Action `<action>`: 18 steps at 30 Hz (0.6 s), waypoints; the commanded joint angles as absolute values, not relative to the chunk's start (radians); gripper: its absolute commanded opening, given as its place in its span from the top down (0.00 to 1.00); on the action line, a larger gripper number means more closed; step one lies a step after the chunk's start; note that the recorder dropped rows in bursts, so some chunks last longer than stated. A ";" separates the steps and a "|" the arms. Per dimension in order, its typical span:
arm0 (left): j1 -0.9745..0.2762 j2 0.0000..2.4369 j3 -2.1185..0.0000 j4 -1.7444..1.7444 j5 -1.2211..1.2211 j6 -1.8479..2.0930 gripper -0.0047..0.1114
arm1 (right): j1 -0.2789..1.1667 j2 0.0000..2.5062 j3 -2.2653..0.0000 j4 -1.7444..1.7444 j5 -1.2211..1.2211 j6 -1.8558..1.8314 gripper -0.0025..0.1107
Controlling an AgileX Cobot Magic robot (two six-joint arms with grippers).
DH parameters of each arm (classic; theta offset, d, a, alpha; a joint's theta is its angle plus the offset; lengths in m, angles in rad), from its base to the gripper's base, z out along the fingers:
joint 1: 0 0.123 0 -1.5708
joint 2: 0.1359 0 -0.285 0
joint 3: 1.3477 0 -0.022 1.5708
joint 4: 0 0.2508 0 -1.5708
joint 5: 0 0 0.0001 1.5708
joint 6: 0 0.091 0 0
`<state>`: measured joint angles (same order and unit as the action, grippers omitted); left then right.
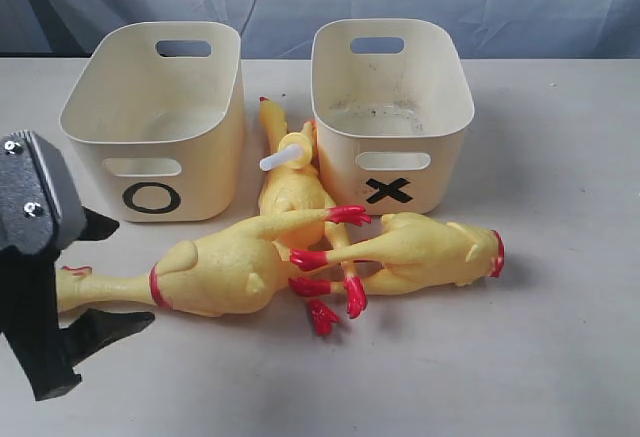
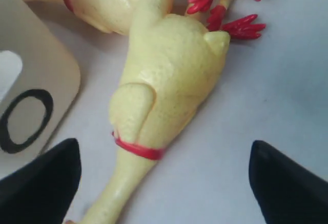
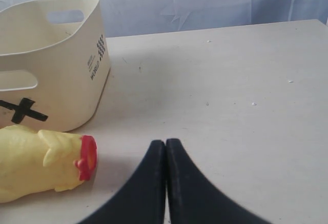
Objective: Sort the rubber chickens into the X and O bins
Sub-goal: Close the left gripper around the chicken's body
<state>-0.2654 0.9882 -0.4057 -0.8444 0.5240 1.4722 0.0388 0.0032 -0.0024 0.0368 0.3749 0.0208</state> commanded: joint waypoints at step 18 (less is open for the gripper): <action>-0.523 1.410 -0.539 -1.109 0.190 2.105 0.19 | 0.042 0.000 0.000 0.036 0.362 0.020 0.98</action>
<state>-0.5159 1.3678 -0.5117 -1.0869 0.1449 2.0949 0.0388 0.0032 -0.0024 0.0368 0.3749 0.0208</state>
